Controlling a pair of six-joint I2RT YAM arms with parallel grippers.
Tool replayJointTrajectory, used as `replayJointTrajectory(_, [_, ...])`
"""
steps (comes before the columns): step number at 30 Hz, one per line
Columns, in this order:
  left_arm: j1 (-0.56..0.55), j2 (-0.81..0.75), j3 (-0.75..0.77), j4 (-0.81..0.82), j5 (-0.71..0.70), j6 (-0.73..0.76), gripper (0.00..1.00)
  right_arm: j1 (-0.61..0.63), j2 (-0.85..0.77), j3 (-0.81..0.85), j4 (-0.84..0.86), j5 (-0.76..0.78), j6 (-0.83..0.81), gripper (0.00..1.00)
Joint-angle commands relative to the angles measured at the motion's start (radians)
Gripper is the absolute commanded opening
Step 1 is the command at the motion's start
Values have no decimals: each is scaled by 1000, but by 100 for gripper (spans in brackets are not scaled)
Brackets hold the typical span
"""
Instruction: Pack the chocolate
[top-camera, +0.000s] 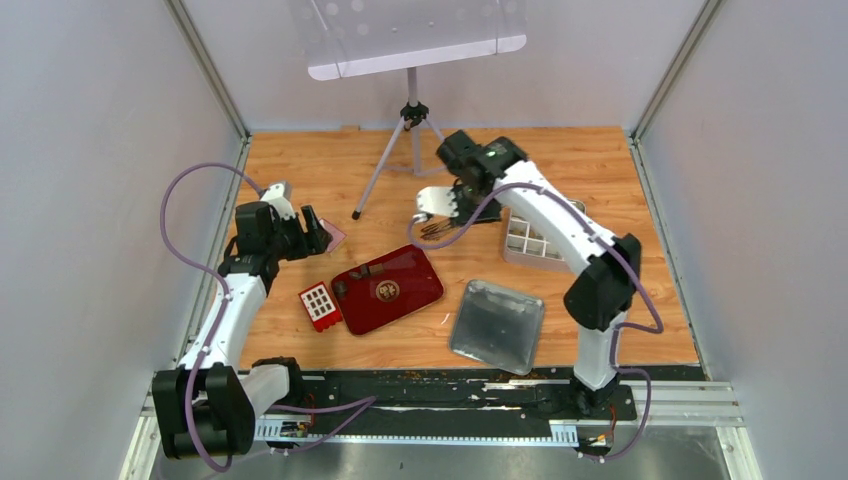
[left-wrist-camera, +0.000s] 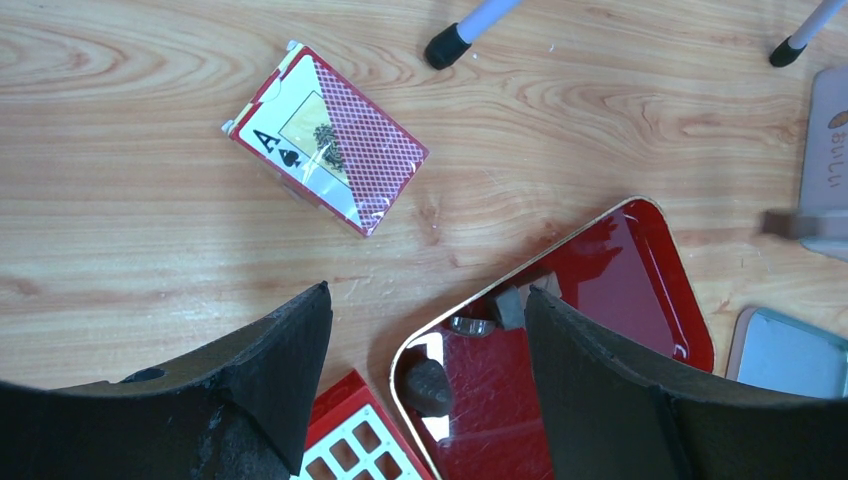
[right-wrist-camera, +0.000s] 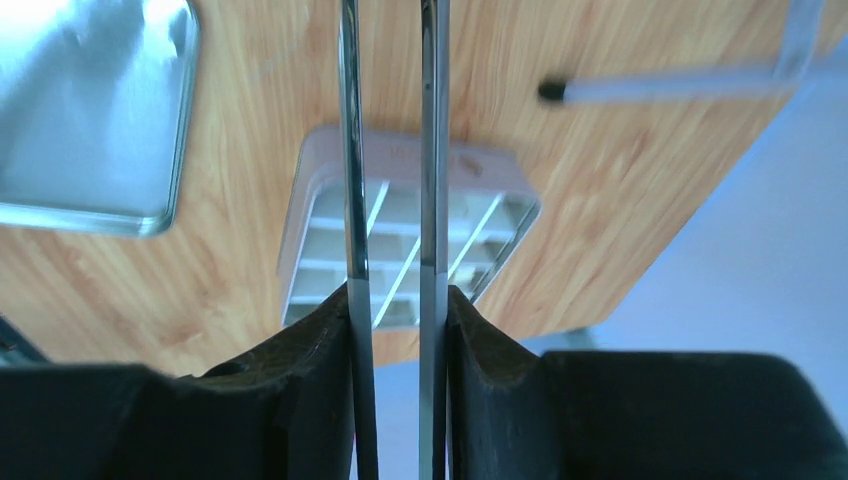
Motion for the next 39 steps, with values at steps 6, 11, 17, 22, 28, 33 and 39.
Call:
replayJointTrajectory(6, [10, 35, 0, 48, 20, -16, 79, -380, -230, -167, -52, -37, 152, 16])
replayJointTrajectory(11, [9, 53, 6, 57, 21, -22, 78, -580, -268, -247, -57, -42, 164, 17])
replayJointTrajectory(17, [9, 51, 7, 55, 24, -25, 78, -681, -251, -254, -74, -37, 192, 18])
replayJointTrajectory(22, [10, 48, 14, 44, 26, -22, 78, -695, -237, -263, -66, -21, 200, 21])
replayJointTrajectory(28, [9, 42, 22, 31, 24, -17, 78, -701, -238, -269, -116, -15, 194, 33])
replayJointTrajectory(33, [10, 38, 18, 33, 25, -20, 78, -702, -242, -240, -154, -4, 193, 34])
replayJointTrajectory(39, [10, 43, 18, 41, 33, -29, 78, -727, -215, -141, -176, -33, 215, 38])
